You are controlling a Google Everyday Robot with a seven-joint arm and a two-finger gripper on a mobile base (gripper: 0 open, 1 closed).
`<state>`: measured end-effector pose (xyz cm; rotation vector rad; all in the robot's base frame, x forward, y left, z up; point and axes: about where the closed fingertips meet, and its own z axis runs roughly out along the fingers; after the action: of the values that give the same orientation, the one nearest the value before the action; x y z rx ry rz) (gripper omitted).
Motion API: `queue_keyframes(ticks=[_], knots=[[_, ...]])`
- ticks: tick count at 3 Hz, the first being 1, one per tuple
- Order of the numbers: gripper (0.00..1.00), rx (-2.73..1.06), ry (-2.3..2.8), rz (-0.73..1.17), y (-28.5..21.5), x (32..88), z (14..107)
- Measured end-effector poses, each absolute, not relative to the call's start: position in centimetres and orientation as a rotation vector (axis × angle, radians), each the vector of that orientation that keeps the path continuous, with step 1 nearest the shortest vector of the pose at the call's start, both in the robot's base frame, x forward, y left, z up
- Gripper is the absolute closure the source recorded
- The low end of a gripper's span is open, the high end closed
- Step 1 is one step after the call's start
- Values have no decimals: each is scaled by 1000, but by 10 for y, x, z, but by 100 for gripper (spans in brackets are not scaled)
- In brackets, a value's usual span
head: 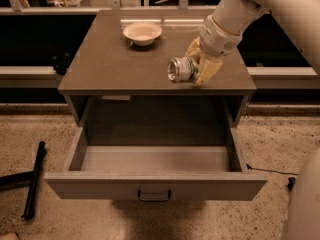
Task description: Place 7up can into top drawer
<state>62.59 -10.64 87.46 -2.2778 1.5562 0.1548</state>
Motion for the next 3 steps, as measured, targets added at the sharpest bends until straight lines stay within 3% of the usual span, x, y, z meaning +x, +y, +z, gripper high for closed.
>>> queue_keyframes(ticks=[3], knots=[[100,-2352,1696,522,-40,543,770]])
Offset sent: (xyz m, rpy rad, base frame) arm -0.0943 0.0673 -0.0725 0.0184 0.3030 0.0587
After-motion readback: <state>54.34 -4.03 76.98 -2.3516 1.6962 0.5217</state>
